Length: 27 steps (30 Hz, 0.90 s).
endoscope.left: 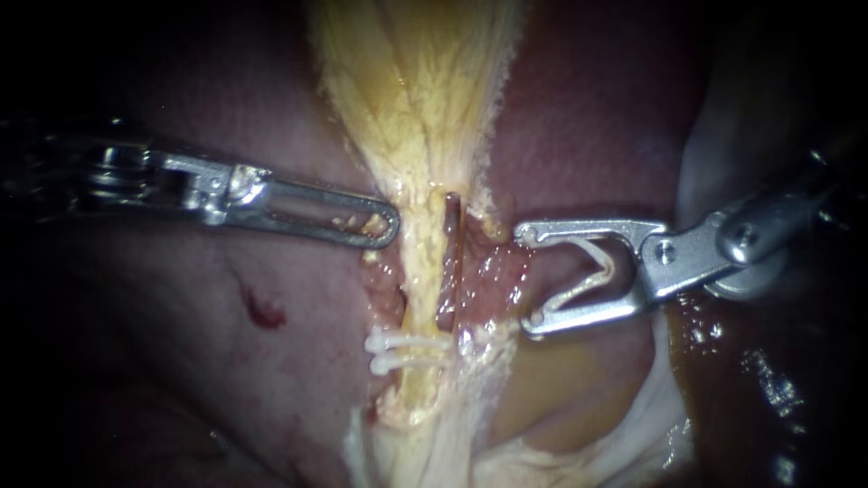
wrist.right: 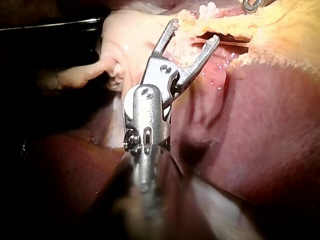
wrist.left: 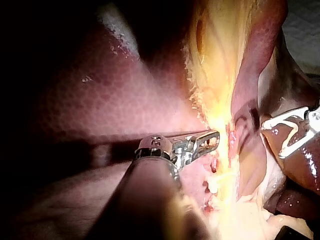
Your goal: Clipping third clip left tube
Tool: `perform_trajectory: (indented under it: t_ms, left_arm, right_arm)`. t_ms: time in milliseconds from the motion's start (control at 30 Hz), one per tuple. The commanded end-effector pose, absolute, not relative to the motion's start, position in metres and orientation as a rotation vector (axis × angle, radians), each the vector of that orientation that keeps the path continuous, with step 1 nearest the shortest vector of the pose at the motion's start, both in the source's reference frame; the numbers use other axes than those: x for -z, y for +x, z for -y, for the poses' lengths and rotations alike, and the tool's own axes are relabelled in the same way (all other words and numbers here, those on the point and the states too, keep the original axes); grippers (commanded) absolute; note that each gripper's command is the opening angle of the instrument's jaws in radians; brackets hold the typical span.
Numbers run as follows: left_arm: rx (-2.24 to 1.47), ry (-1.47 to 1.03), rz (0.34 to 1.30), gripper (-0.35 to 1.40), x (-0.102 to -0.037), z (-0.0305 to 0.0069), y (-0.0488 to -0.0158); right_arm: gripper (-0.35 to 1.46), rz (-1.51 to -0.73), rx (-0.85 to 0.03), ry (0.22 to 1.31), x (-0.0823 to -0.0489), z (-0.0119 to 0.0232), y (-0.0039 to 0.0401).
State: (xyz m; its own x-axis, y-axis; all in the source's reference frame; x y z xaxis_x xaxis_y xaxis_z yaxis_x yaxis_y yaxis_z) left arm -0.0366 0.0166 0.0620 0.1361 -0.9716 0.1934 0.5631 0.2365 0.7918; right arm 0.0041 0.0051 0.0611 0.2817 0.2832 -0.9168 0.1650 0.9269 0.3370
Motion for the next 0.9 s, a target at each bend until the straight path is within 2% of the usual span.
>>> perform_trajectory:
  t_ms: [33,467,733,900]
  left_arm:
    - [1.225,0.629,0.804,-0.35,-0.0619,-0.0167,-0.0365]
    - [1.274,0.593,0.827,-0.35,-0.0556,-0.0198,-0.0302]
    - [1.276,0.587,0.835,-0.35,-0.0551,-0.0201,-0.0297]
    - [1.277,0.585,0.836,-0.35,-0.0553,-0.0200,-0.0298]
  right_arm:
    - [0.50,-1.293,-0.082,0.405,-0.0611,-0.0051,0.0041]
    - [0.50,-1.295,-0.084,0.404,-0.0611,-0.0051,0.0041]
    - [0.50,-1.299,-0.082,0.408,-0.0611,-0.0049,0.0050]
    - [0.50,-1.307,-0.072,0.414,-0.0621,-0.0042,0.0072]
